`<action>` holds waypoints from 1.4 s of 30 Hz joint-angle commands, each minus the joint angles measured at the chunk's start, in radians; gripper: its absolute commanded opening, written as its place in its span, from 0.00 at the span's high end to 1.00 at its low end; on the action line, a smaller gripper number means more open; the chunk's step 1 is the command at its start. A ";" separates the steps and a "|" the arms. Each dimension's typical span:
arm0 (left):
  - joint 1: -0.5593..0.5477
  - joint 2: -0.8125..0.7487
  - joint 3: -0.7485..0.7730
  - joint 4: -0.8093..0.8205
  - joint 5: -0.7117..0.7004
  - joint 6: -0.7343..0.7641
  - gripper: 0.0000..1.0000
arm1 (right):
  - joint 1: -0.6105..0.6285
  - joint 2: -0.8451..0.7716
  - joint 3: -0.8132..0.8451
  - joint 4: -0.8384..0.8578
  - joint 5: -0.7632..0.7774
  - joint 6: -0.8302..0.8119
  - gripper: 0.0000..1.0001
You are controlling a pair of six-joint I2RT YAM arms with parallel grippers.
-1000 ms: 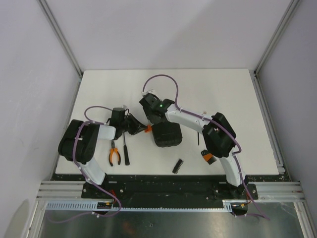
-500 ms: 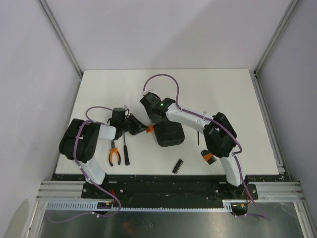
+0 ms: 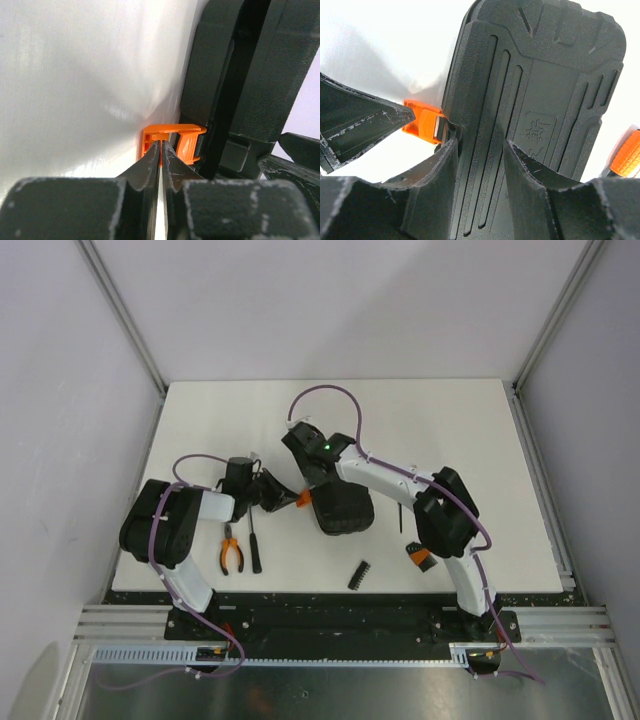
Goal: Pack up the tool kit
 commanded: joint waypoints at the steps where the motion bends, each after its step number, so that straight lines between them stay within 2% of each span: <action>1: 0.012 0.025 -0.009 -0.080 -0.061 0.022 0.90 | -0.046 -0.085 0.034 -0.078 0.131 -0.043 0.55; 13: 0.013 0.032 -0.010 -0.084 -0.062 0.030 0.89 | -0.110 -0.174 -0.012 -0.062 0.112 -0.046 0.55; 28: 0.012 0.036 -0.006 -0.094 -0.063 0.039 0.89 | -0.226 -0.329 -0.228 0.034 0.013 -0.023 0.55; 34: 0.011 0.038 -0.002 -0.098 -0.061 0.039 0.89 | -0.291 -0.404 -0.319 0.107 -0.076 -0.016 0.56; 42: 0.013 0.030 0.003 -0.102 -0.062 0.045 0.89 | -0.352 -0.491 -0.435 0.260 -0.271 -0.003 0.55</action>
